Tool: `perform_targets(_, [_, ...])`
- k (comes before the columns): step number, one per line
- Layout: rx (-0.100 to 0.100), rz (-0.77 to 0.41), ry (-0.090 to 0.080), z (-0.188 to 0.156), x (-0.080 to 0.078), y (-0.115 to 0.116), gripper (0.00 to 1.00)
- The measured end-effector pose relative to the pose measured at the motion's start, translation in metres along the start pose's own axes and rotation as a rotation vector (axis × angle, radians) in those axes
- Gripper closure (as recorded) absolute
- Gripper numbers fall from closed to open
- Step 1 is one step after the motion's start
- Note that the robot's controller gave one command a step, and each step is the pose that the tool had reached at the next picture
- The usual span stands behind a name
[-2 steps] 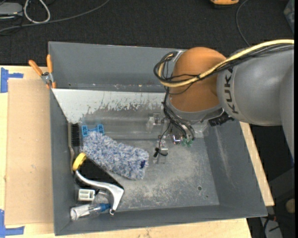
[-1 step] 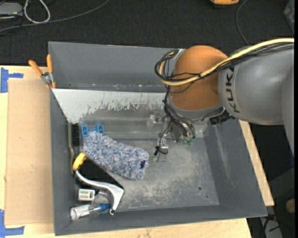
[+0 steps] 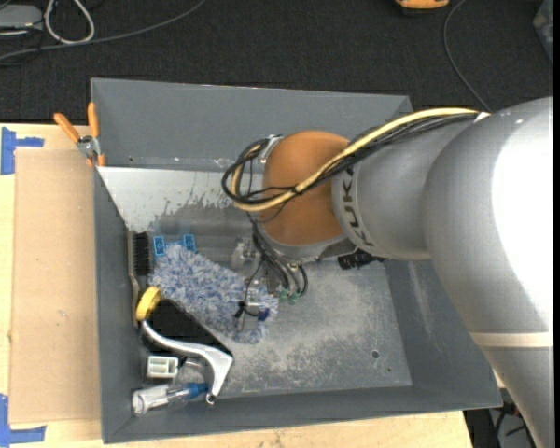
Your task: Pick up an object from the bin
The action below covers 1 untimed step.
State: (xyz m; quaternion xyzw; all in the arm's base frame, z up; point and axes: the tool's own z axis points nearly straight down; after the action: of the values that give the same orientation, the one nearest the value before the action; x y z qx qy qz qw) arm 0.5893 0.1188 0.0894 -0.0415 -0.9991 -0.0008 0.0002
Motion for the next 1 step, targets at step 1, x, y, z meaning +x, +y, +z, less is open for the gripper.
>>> perform_targets(1, [0.002, -0.112, -0.002, 0.0039, 0.0041, 0.0134, 0.0])
